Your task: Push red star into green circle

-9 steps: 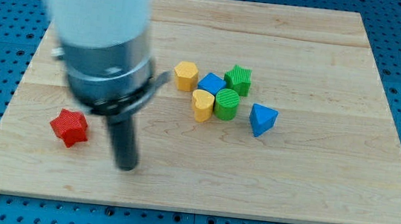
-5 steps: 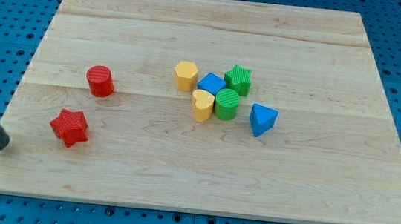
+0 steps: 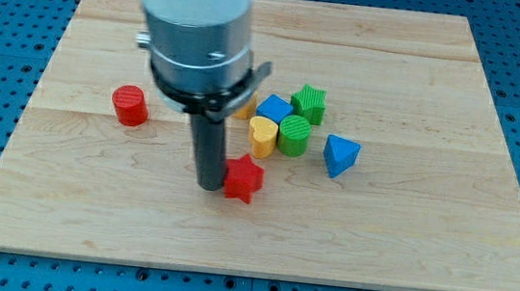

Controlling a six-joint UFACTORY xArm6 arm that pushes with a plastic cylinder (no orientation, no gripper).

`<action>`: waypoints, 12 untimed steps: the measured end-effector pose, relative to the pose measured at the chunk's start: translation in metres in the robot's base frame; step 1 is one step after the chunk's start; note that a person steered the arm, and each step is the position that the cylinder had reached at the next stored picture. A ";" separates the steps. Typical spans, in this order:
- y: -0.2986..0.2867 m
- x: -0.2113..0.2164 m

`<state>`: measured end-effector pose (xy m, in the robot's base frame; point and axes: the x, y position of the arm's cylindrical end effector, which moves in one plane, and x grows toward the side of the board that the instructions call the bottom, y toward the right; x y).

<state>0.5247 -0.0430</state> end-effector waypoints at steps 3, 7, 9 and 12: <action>0.061 0.018; 0.086 -0.003; 0.096 0.010; 0.197 -0.039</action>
<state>0.4858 0.1538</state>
